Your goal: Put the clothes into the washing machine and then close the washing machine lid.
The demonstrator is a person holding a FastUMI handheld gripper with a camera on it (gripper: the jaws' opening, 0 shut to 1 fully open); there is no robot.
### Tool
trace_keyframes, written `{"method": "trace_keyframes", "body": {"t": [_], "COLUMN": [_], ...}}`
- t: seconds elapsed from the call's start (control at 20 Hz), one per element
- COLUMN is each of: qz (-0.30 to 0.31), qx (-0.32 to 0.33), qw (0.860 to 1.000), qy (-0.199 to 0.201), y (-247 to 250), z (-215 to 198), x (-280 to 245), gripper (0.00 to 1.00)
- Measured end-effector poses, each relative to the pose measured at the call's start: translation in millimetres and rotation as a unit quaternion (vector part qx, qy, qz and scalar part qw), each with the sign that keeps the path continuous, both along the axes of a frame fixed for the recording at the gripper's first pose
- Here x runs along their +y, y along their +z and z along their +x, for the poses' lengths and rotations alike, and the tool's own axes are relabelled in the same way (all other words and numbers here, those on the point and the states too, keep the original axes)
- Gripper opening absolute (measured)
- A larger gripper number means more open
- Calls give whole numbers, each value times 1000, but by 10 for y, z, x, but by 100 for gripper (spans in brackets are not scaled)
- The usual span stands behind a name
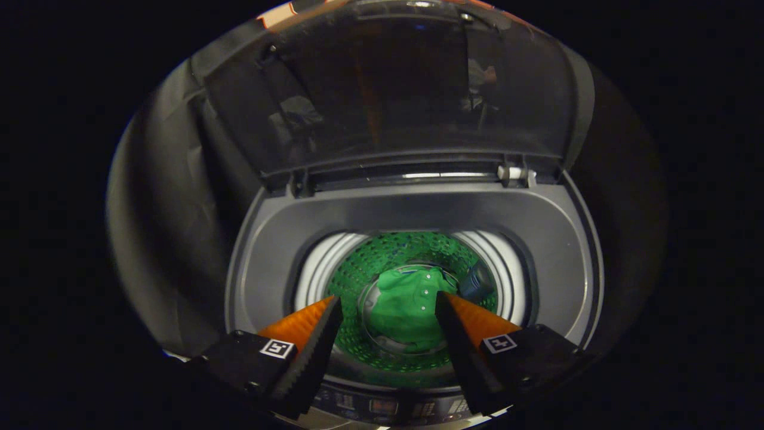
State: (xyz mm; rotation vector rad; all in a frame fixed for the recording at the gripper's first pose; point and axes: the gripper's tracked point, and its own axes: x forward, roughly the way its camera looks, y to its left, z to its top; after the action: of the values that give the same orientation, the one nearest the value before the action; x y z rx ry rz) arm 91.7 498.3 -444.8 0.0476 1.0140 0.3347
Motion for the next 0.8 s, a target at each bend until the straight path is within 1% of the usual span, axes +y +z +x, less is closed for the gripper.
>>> {"method": "trace_keyframes", "body": {"t": [0.2, 0.4, 0.6, 0.8], "qz": [21, 43, 68, 78], "qx": [-72, -142, -230, -299], "qw": [997, 989, 971, 951], "qy": [-4, -7, -21, -26], "y": [609, 1318, 2101, 2697], "z": [10, 164, 536, 949], "x": [-23, -106, -148, -256], "gripper": [99, 99, 98, 98]}}
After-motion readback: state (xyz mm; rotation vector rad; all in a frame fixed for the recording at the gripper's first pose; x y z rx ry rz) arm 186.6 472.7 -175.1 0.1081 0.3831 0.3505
